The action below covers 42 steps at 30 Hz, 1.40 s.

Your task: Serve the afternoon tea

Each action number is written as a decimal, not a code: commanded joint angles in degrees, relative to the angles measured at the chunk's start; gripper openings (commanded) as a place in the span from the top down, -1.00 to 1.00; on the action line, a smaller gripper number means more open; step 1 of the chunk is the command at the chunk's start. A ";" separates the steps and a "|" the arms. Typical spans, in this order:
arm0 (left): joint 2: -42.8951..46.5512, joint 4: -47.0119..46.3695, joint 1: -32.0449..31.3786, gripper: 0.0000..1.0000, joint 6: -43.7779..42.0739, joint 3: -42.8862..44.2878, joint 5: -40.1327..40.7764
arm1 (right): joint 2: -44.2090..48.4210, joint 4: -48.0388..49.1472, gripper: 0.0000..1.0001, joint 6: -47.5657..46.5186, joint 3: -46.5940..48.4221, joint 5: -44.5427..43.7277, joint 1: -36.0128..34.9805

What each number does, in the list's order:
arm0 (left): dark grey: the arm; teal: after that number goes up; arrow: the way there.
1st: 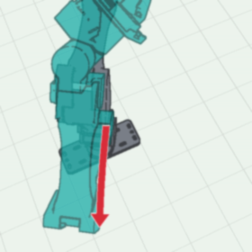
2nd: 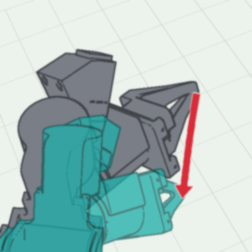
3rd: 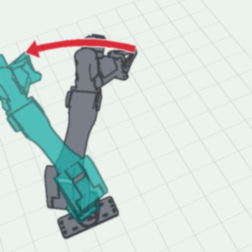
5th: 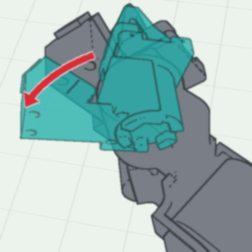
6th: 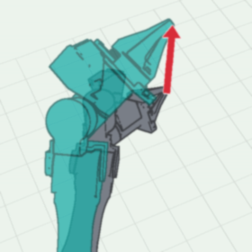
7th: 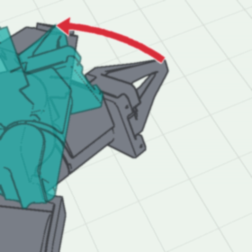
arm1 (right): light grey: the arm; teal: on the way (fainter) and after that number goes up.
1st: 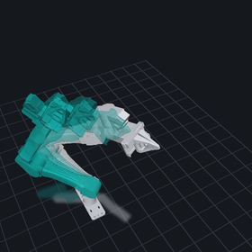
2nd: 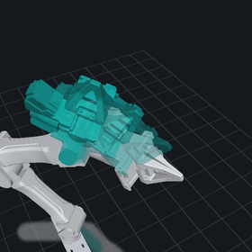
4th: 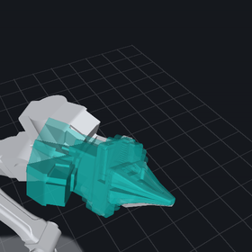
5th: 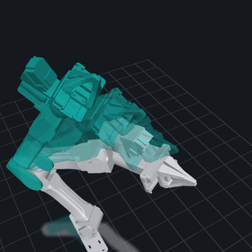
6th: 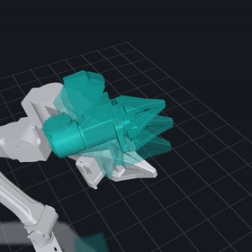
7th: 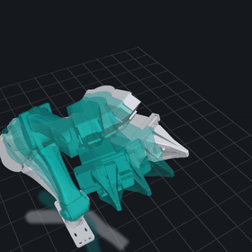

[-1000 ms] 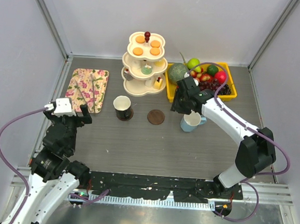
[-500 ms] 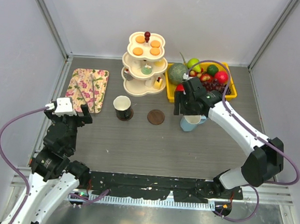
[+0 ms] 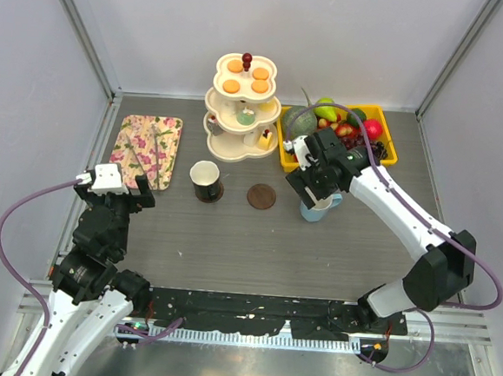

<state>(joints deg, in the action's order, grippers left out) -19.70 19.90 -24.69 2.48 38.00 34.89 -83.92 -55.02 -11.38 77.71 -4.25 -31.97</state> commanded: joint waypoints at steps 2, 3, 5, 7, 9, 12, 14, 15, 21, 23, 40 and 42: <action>0.63 -3.11 -0.19 -0.99 -0.28 -0.03 -0.18 | -4.58 -4.91 -0.59 -11.29 2.79 -1.46 0.06; 0.63 -3.29 -0.19 -0.99 -0.28 -0.12 -0.09 | -5.46 -4.39 -0.59 -11.39 2.80 -1.64 0.06; 0.63 -3.20 -0.19 -0.99 -0.28 -0.03 0.00 | -6.51 -3.78 -0.57 -12.35 2.27 -0.59 0.06; 0.63 -3.20 -0.19 -0.98 -0.28 -0.03 -0.18 | -7.66 -3.16 -0.54 -13.41 1.65 1.08 0.06; 0.54 -3.11 -0.19 -0.98 -0.28 -0.03 -0.35 | -8.71 -2.20 -0.50 -13.24 0.52 0.91 0.06; 0.63 -3.11 -0.19 -0.98 -0.37 -0.03 -0.35 | -9.86 -1.93 -0.38 -13.58 -0.80 1.70 -0.03; 0.81 -3.11 -0.19 -0.98 -0.28 0.06 -0.35 | -10.21 -1.32 -0.23 -13.23 -1.68 2.31 -0.03; 1.07 -3.11 -0.19 -0.98 -0.37 -0.03 -0.27 | -10.21 -0.97 -0.20 -12.36 -2.03 2.14 -0.11; 1.51 -3.20 -0.19 -0.98 -0.28 0.14 -0.26 | -11.53 -2.54 0.21 -9.20 -0.46 2.13 -0.99; 1.60 -3.20 -0.19 -0.98 -0.37 -0.11 -0.44 | -11.71 -2.81 0.27 -7.62 -0.54 3.37 -1.08; 1.51 -3.20 -0.19 -0.99 -0.37 -0.03 -0.18 | -14.08 2.90 0.89 27.90 15.26 6.24 -2.57; 1.60 -3.20 -0.19 -0.99 -0.37 -0.03 -0.18 | -14.34 4.31 0.90 28.08 17.20 1.48 -5.20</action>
<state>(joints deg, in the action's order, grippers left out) -18.57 19.90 -24.69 2.48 38.00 34.85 -99.07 -54.35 10.79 87.77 -1.15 -33.71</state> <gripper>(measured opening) 0.992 0.127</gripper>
